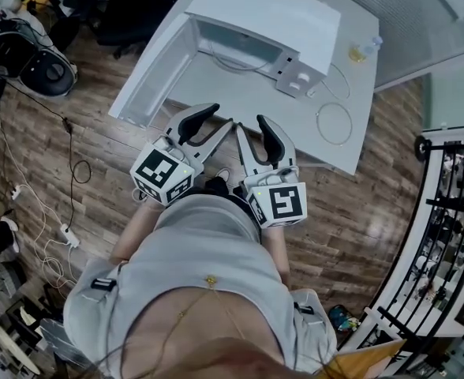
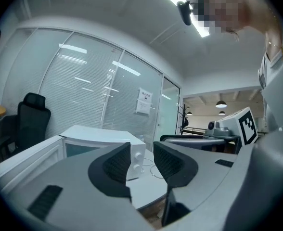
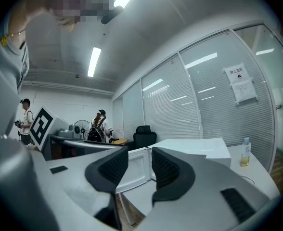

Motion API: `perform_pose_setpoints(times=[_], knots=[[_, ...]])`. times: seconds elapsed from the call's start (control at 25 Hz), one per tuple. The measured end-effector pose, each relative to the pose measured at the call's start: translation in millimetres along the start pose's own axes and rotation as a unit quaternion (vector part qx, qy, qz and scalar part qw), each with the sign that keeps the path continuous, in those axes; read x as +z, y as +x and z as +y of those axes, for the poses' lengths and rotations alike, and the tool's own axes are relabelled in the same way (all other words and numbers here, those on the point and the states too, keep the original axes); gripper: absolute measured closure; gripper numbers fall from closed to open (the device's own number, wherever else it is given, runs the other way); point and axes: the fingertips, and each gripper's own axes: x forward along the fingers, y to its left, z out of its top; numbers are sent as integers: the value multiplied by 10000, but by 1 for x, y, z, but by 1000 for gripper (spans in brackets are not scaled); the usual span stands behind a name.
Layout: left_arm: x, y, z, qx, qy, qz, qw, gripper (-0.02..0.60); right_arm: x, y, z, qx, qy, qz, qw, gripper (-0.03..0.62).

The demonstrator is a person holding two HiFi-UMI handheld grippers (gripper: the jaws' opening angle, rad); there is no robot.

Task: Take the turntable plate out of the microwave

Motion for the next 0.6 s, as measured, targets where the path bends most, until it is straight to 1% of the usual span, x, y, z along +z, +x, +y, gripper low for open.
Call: perform_pose_setpoints(times=[0.08,0.2,0.4,0.6], knots=[[1,7,0,52,48,-25,10000,431,2,3,-6,55,-54,-4,10000,433],[4,12,0,35,-99,-90,9999,431,3,6,-13,93,-56,6,9999,433],[8,13,6,84,-121,-143,9998,431,4,13,-14,132,-36,10,9999,433],[8,19,18,14,-192,-113,9998,431,3,23,-17,57,3,18,10000,433]])
